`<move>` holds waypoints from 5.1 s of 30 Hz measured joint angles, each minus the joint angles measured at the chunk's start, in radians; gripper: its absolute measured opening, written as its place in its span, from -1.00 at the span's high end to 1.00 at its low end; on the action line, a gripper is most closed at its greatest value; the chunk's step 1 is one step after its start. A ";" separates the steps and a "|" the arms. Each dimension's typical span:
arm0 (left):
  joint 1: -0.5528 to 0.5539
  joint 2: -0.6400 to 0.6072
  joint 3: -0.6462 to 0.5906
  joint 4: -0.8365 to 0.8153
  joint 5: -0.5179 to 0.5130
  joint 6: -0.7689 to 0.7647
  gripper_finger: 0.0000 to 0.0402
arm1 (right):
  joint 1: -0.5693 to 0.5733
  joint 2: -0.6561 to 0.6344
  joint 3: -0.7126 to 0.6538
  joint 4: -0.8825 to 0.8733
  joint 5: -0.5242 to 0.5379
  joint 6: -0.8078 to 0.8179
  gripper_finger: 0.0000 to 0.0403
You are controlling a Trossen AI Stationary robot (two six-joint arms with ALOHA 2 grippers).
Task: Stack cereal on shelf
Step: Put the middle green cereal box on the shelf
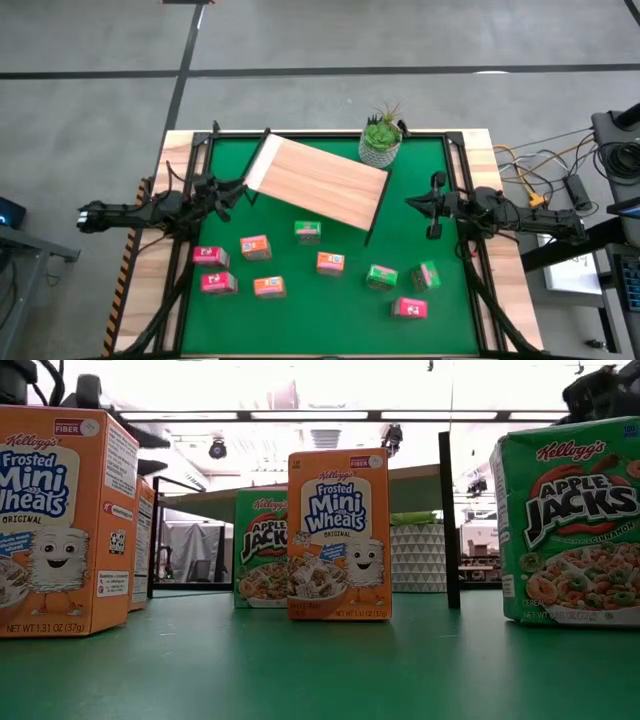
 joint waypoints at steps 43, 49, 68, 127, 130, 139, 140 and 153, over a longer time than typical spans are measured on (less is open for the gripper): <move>0.000 0.184 0.000 0.410 0.301 0.189 0.19 | 0.032 0.247 0.000 0.660 0.044 0.387 0.95; 0.000 0.206 0.000 0.529 0.302 0.193 0.19 | 0.076 0.405 0.079 0.699 0.044 0.291 0.95; 0.000 0.262 0.000 0.625 0.302 0.109 0.19 | 0.158 0.696 0.698 -0.069 -0.035 0.112 0.95; 0.000 0.281 0.000 0.663 0.303 0.146 0.19 | 0.582 1.440 1.321 -0.976 0.105 0.629 0.92; 0.000 0.282 0.000 0.663 0.303 0.145 0.19 | 0.583 1.452 1.357 -1.039 0.105 0.637 0.79; 0.000 0.284 0.000 0.660 0.303 0.145 0.19 | 0.629 1.455 1.365 -1.089 0.105 0.727 0.16; 0.000 0.284 0.000 0.659 0.303 0.145 0.19 | 0.637 1.457 1.365 -1.089 0.104 0.739 0.10; 0.000 0.284 0.000 0.660 0.303 0.145 0.19 | 0.675 1.460 1.326 -1.129 0.169 0.852 -0.20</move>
